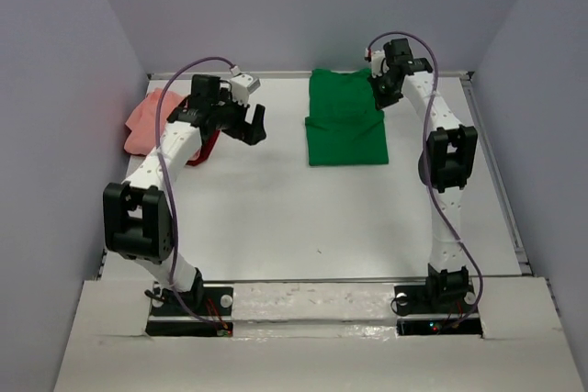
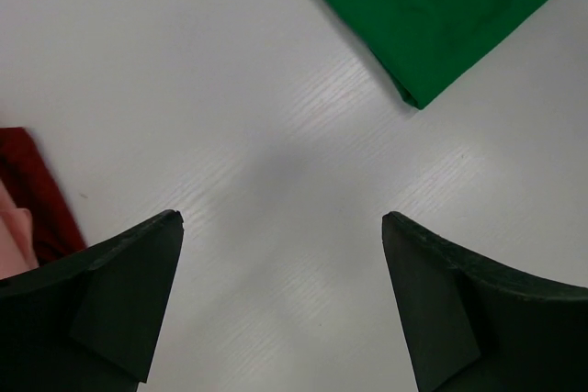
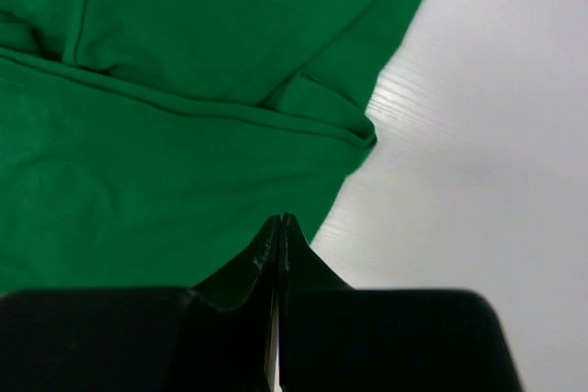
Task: Fold and stack the t-shirts
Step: Fold the tshirt
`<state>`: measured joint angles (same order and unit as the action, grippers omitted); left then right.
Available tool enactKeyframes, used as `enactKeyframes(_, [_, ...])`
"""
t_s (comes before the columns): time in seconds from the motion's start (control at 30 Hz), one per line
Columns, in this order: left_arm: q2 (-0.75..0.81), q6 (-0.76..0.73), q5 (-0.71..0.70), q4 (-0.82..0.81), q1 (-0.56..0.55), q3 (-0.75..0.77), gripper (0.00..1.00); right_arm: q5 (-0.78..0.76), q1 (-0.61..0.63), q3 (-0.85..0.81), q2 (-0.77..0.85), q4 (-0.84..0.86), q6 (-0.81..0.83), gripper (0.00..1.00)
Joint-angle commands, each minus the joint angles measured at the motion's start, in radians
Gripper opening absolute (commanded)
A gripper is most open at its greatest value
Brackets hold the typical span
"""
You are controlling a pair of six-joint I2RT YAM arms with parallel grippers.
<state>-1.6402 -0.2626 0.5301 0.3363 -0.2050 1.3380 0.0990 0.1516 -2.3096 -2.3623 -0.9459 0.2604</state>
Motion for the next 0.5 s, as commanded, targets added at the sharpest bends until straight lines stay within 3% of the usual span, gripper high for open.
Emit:
enactKeyframes(0.0, [0.126, -0.044, -0.117, -0.011, 0.033, -0.039, 0.99, 0.073, 0.037, -0.094, -0.055, -0.06, 0.017, 0.0])
enactKeyframes(0.2, [0.27, -0.069, -0.246, -0.063, 0.059, -0.12, 0.99, 0.091, 0.13, -0.062, -0.115, -0.024, 0.066, 0.0])
enactKeyframes(0.47, [0.379, -0.072, -0.254, -0.126, 0.084, -0.238, 0.99, 0.059, 0.213, -0.123, -0.21, -0.027, 0.073, 0.0])
